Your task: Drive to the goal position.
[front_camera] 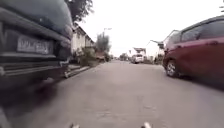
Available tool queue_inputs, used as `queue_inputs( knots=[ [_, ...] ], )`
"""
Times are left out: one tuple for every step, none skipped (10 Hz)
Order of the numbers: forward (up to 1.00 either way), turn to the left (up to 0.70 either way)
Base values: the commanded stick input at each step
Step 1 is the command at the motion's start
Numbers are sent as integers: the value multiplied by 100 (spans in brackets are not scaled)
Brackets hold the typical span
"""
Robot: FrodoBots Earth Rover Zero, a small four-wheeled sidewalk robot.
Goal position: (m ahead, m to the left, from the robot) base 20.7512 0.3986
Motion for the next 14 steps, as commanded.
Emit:
queue_inputs(
  knots=[
    [85, 0],
    [85, 0],
    [85, 0],
    [85, 0],
    [85, 0],
    [85, 0],
    [85, 0],
    [85, 0],
    [85, 0],
    [85, 0],
    [85, 0],
    [85, 0],
    [85, 0],
    [85, 0]
  ],
)
